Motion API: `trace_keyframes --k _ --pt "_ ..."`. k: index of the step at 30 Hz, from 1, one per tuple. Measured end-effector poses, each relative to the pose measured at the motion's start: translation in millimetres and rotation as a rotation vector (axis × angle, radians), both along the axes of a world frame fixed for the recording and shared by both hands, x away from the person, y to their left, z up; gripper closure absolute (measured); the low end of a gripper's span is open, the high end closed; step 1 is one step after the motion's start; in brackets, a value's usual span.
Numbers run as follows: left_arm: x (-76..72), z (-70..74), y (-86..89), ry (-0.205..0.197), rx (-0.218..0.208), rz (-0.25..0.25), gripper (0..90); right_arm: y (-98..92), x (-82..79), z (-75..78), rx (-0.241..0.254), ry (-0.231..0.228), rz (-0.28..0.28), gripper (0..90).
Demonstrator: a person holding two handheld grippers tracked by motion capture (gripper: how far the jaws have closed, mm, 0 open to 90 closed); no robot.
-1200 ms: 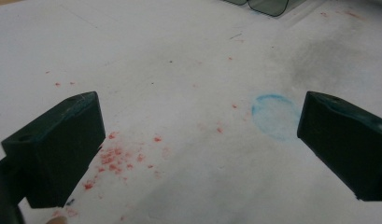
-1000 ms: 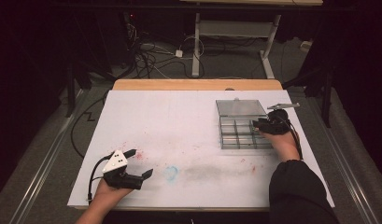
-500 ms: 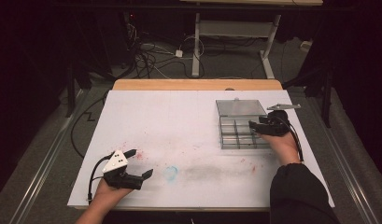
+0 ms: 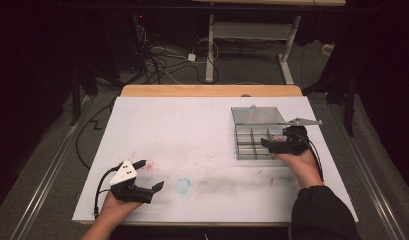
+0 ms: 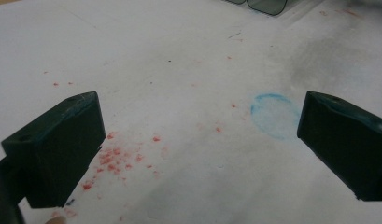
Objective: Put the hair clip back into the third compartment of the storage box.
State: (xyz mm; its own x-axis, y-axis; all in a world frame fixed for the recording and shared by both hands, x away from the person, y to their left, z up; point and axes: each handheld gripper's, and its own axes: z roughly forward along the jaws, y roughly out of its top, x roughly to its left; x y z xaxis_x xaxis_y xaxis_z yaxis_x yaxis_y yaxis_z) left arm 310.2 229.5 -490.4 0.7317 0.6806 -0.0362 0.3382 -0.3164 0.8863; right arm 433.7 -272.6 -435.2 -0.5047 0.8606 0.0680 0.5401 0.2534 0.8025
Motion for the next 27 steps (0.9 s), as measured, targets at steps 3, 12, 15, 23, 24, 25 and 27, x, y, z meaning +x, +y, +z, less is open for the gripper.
trace_keyframes --k 3,12,15,23,24,25,27 --pt "0.1 0.0 0.3 0.000 -0.003 0.001 0.4 3.5 -7.3 -1.0 -0.001 -0.015 0.009 0.4" --pt "0.0 -0.1 1.3 0.001 -0.012 0.003 0.3 13.4 -33.9 -4.1 -0.004 -0.078 0.039 0.5" --pt "-0.1 -0.1 1.3 0.001 -0.013 0.002 0.4 16.1 -44.3 -7.2 0.007 -0.086 0.050 0.5" --pt "-0.3 -0.1 1.2 0.001 -0.014 0.001 0.4 21.3 -73.1 -16.1 0.015 -0.113 0.090 0.5" --pt "-0.3 -0.1 1.2 0.001 -0.014 0.002 0.4 21.6 -76.7 -17.2 0.014 -0.115 0.091 0.5" --pt "-0.4 -0.1 1.2 0.001 -0.014 0.002 0.3 21.5 -79.4 -18.6 0.012 -0.117 0.095 0.5" --pt "-0.4 -0.1 1.2 0.000 -0.014 0.002 0.4 21.4 -85.0 -21.5 0.014 -0.113 0.099 0.5"
